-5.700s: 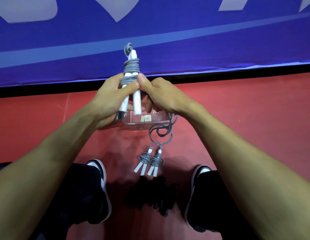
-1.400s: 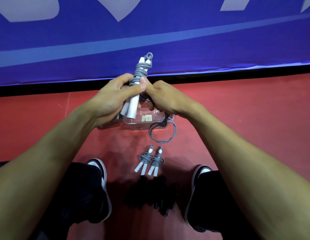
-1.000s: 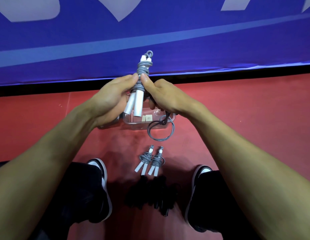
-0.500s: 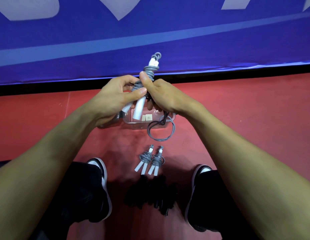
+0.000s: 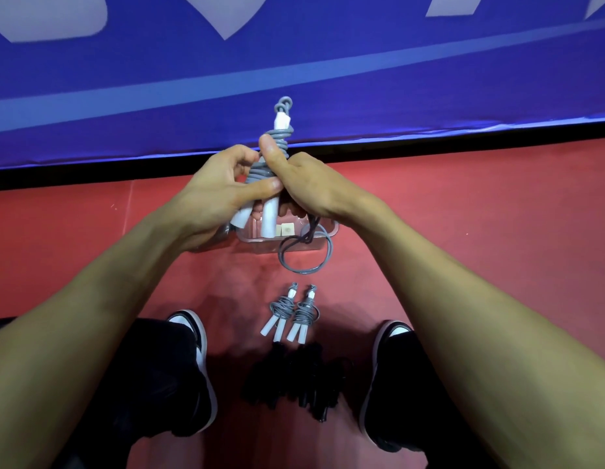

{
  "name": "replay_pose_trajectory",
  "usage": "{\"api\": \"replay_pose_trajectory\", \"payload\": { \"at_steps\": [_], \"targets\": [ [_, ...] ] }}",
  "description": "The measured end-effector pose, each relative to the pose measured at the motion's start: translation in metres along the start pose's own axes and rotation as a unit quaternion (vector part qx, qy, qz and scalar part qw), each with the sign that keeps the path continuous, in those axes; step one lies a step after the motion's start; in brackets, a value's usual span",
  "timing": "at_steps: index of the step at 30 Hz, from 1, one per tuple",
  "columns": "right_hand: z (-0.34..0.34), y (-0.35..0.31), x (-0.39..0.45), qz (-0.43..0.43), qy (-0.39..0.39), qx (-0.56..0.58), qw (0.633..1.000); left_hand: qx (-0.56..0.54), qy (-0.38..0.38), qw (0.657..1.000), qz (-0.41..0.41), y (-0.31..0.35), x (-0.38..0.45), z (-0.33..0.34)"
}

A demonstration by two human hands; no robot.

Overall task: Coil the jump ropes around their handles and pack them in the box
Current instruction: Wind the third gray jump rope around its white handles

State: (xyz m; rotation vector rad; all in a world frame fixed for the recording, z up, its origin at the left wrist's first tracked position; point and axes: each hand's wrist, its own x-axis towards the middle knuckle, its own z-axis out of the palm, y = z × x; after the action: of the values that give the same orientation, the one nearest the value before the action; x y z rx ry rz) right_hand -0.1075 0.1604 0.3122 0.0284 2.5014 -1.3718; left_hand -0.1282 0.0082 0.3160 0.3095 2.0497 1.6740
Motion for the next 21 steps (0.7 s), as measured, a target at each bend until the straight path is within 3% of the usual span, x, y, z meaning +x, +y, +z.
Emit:
{"api": "replay_pose_trajectory", "payload": {
  "at_steps": [6,17,21],
  "targets": [
    [0.0004,0.0000,-0.0032,0.010,-0.028,-0.025,0.999,-0.015,0.004,1.000,-0.010,0.0027,-0.0031,0.0056],
    [0.0015,-0.0012,-0.0041,0.007,0.001,-0.061,0.998,0.008,0.037,0.999,-0.003,-0.0004,-0.0001,0.0002],
    [-0.0002,0.0012,-0.0037,0.016,0.010,-0.083,0.996,0.033,0.004,0.999,0.025,0.0027,-0.0020,0.0018]
  ]
}}
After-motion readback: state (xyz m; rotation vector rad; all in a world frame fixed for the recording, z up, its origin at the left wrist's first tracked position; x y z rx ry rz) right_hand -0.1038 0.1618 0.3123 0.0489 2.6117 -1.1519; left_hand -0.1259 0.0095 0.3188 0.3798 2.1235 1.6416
